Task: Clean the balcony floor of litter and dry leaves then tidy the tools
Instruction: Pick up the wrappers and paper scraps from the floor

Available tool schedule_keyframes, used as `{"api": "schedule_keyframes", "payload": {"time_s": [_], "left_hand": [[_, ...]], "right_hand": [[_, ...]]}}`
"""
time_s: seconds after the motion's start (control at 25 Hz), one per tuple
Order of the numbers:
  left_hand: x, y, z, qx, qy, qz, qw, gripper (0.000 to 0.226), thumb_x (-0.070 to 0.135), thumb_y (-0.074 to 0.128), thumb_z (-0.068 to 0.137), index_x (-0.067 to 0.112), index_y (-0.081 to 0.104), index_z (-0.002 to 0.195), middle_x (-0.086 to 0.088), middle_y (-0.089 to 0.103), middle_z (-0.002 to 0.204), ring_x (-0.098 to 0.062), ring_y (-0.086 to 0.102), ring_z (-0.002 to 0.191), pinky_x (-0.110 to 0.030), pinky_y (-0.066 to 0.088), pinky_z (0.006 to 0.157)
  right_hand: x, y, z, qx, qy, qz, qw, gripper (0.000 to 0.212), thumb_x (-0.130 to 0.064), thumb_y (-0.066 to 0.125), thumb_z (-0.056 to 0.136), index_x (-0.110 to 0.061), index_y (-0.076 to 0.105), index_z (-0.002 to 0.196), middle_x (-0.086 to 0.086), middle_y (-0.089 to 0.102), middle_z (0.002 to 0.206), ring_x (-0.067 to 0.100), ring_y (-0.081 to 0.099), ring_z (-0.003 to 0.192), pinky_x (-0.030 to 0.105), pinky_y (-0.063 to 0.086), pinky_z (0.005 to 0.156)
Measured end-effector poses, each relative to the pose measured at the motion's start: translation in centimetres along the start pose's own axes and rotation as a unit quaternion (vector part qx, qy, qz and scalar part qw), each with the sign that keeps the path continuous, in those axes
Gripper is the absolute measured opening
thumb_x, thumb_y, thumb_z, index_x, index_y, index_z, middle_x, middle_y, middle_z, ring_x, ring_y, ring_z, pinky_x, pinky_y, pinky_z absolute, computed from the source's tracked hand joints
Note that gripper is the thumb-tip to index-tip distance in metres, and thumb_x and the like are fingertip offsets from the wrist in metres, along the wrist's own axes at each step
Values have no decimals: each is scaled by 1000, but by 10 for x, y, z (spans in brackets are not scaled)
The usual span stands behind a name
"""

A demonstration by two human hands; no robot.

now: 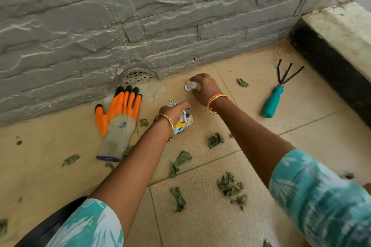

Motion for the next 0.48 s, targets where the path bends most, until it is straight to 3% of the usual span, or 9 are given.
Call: {"api": "schedule_keyframes", "payload": {"time_s": [0.08,0.2,0.24,0.28,0.36,0.4,0.44,0.48], "left_hand": [[-3,-8,0,6,-14,-31,999,24,26,72,73,7,58,70,-5,59,73,-19,49,60,-24,40,55],[-8,-24,2,-35,-9,-104,994,60,37,69,36,3,64,86,-12,71,106,-26,67,84,-41,54,79],[-13,-37,13,-34,15,-178,983,67,43,68,36,2,62,89,-14,68,114,-28,66,94,-47,51,89],[-18,-56,24,-27,37,-283,958,70,51,66,51,-1,58,96,-18,62,123,-31,62,103,-50,44,98],[-32,-92,32,-30,79,-485,870,75,59,38,89,-5,41,129,-21,34,149,-36,43,127,-55,30,107],[-39,-104,35,-72,75,-556,825,78,58,28,93,-1,28,143,-20,22,155,-36,30,138,-56,24,111],[-48,-114,39,-89,62,-591,800,80,59,24,93,3,20,149,-19,18,157,-36,22,143,-54,18,115],[-52,-121,47,-96,58,-589,800,82,61,22,91,5,18,151,-20,19,156,-36,21,143,-52,13,117]], "right_hand": [[-5,22,9,-40,-41,-45,997,48,-1,48,88,-10,49,135,20,32,147,33,33,135,28,27,109],[-1,36,9,5,-49,-112,992,43,-5,41,95,-8,46,137,18,38,145,31,36,133,31,31,107],[-2,38,8,33,-54,-146,987,40,-7,36,98,-7,46,137,20,44,140,32,40,128,34,34,104],[-3,39,8,51,-65,-185,979,39,-7,32,99,-4,46,136,22,48,135,34,43,124,35,38,101],[-9,40,11,56,-86,-224,969,38,-4,28,99,1,49,130,25,53,126,36,44,118,38,41,95],[-11,38,12,61,-84,-215,971,36,-3,29,99,2,52,126,26,55,122,36,45,116,38,42,93],[-13,35,14,74,-63,-189,977,33,-4,33,98,3,56,122,27,58,117,37,48,113,38,43,91],[-13,31,15,105,-28,-136,985,29,-6,39,97,3,61,115,27,61,111,37,53,108,36,43,88]]}}
Point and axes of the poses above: each hand's wrist, its own z-axis towards the middle knuckle, its own y-axis out of the palm, x = y × z, the point moved 2 cm from there along z, towards the middle knuckle
